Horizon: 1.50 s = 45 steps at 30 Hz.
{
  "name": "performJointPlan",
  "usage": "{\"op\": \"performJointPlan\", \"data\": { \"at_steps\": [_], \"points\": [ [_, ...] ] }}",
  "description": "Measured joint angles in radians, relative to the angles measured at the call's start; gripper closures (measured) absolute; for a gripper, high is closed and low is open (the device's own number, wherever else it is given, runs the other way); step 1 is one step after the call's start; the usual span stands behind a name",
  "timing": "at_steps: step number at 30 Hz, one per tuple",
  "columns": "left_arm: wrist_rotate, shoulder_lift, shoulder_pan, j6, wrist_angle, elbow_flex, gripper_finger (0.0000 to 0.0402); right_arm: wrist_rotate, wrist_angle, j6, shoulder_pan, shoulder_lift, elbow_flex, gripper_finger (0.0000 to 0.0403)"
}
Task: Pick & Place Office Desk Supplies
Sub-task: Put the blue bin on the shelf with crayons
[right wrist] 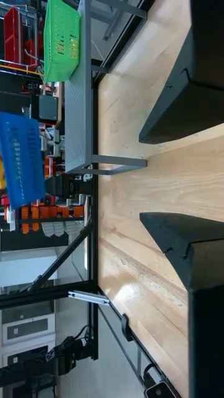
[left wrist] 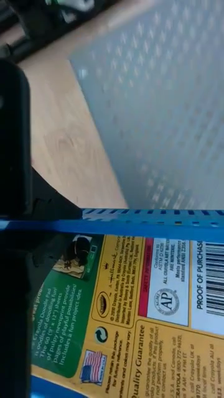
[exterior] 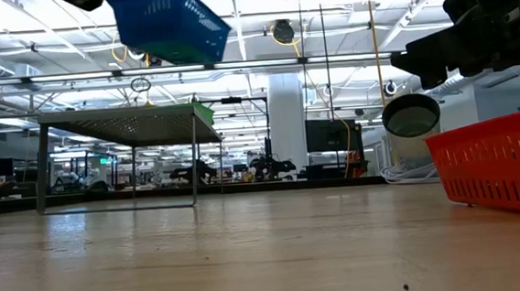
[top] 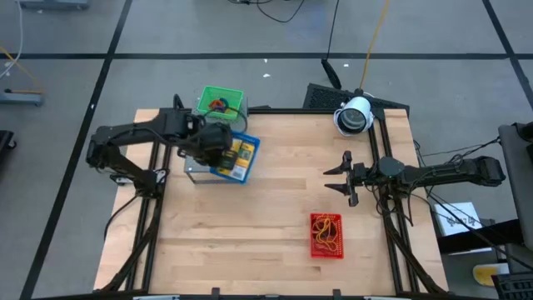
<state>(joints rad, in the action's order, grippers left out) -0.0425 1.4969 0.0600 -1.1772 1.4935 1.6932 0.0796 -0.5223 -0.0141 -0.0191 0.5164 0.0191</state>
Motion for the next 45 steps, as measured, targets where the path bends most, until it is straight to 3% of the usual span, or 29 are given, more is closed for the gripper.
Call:
{"op": "performJointPlan", "data": {
  "at_steps": [10, 26, 45],
  "points": [
    [-0.008, -0.141, 0.104, -0.002, 0.076, -0.063, 0.0396, 0.000, 0.000, 0.000, 0.000, 0.000, 0.000, 0.0222],
    [0.118, -0.548, 0.302, -0.039, -0.108, -0.592, 0.0391, 0.000, 0.000, 0.000, 0.000, 0.000, 0.000, 0.0222],
    [0.169, -0.513, 0.627, 0.291, -0.111, -0.623, 0.0386, 0.000, 0.000, 0.000, 0.000, 0.000, 0.000, 0.0222]
  ]
}}
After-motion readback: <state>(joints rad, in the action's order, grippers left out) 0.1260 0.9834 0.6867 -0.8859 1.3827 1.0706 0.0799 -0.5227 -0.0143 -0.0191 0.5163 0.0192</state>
